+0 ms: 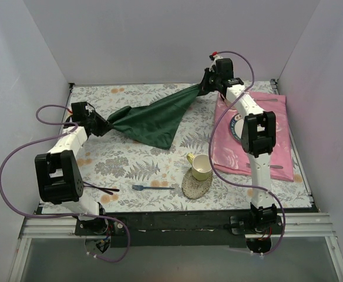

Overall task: Fold the napkin, place the utensils inside, and roll it up
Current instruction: Flatten the napkin out

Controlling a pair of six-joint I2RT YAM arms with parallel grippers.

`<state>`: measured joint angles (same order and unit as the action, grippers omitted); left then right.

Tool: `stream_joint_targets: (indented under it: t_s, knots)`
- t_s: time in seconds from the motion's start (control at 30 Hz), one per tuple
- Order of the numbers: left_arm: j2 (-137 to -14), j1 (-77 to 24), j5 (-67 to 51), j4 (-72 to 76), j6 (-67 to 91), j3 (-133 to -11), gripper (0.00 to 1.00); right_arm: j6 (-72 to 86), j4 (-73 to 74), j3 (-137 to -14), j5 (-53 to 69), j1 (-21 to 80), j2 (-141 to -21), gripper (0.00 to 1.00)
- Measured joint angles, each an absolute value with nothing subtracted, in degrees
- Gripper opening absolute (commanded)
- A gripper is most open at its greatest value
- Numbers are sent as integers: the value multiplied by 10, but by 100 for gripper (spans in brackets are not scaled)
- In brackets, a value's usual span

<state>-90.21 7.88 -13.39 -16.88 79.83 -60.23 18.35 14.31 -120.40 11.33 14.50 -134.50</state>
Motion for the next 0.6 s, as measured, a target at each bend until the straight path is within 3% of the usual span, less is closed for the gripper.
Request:
stream_joint_targets:
  t_s: [0.03,0.07,0.1,0.2,0.37,0.6]
  knots:
    - [-903,80,-136,-170,798,-595,51,177,151,-1218,110,145,-1351,42]
    - [-905,82,-139,-172,798,-589,84,174,159,-1237,108,145,-1358,55]
    - [-906,85,-145,-173,799,-584,98,157,174,-1267,104,145,-1372,67]
    - [-907,91,-154,-181,802,-576,98,144,218,-1304,96,144,-1383,85]
    - [-907,97,-139,-192,803,-595,98,106,272,-1188,23,164,-1300,85]
    - [-1053,100,-176,-198,757,-759,77,54,323,-1083,-37,297,-1178,76]
